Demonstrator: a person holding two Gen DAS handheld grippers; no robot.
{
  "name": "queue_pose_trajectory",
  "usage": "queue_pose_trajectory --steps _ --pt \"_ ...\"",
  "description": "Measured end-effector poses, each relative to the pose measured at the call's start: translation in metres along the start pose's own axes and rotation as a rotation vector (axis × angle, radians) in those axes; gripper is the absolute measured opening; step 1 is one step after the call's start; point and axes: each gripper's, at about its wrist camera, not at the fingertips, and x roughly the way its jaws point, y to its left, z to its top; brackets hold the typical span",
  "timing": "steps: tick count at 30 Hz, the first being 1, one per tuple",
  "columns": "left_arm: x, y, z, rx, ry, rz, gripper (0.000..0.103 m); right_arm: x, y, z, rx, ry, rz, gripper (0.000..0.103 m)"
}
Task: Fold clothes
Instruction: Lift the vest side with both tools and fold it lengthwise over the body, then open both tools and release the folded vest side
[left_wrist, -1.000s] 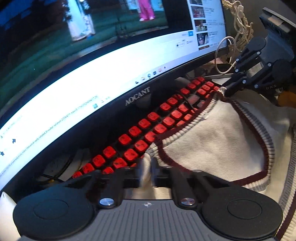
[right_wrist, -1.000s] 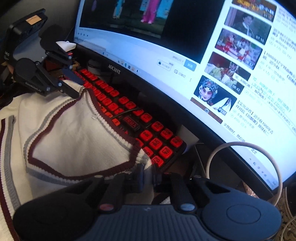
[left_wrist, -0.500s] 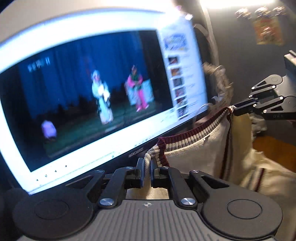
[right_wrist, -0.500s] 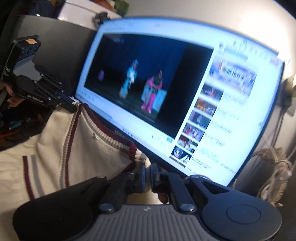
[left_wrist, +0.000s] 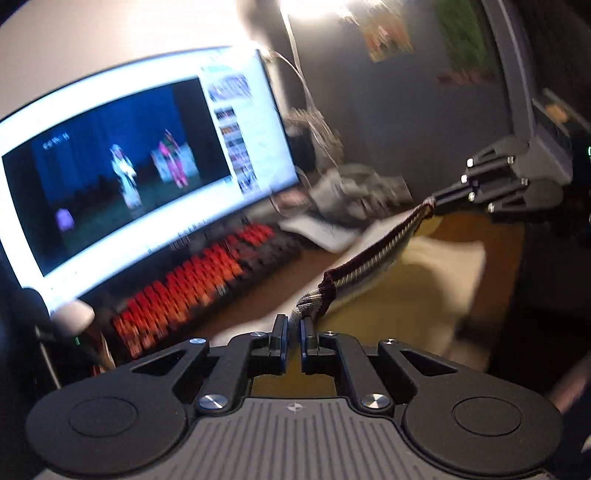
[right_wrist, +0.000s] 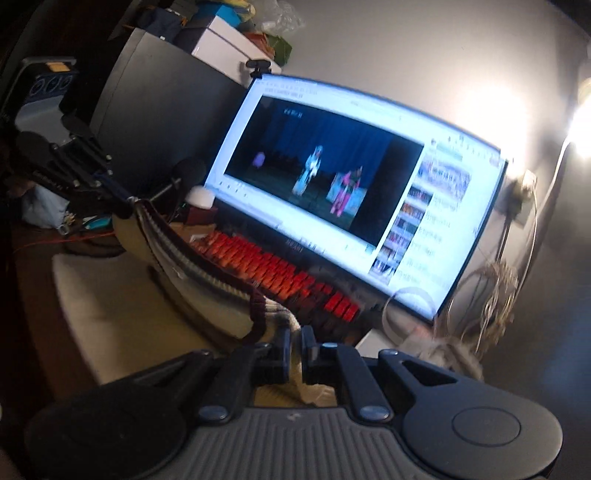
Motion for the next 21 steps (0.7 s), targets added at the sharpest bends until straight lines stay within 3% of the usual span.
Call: queue_pose_trajectory --steps 5,6,10,16,18,21 --pt "0.017 -0.025 -0.035 0.052 0.079 -0.003 0.006 -0.041 0.036 -0.023 0.004 -0.012 -0.024 0.004" --pt "0.019 -0.03 -0.04 0.079 0.084 0.004 0.006 -0.029 0.036 -0.014 -0.007 0.005 -0.024 0.004" --pt "0.023 -0.04 -0.051 0.097 0.098 0.01 0.007 -0.027 0.045 -0.03 -0.003 0.037 -0.009 0.005" --pt "0.015 -0.042 -0.055 0.112 0.115 -0.018 0.012 -0.025 0.04 -0.04 0.079 0.068 0.031 0.005" --pt "0.008 -0.04 -0.054 0.093 0.124 -0.048 0.019 -0.021 0.03 -0.039 0.122 0.077 0.044 0.006" --pt "-0.004 -0.035 -0.049 0.03 0.103 -0.073 0.019 -0.016 0.016 -0.038 0.186 0.092 0.062 0.007"
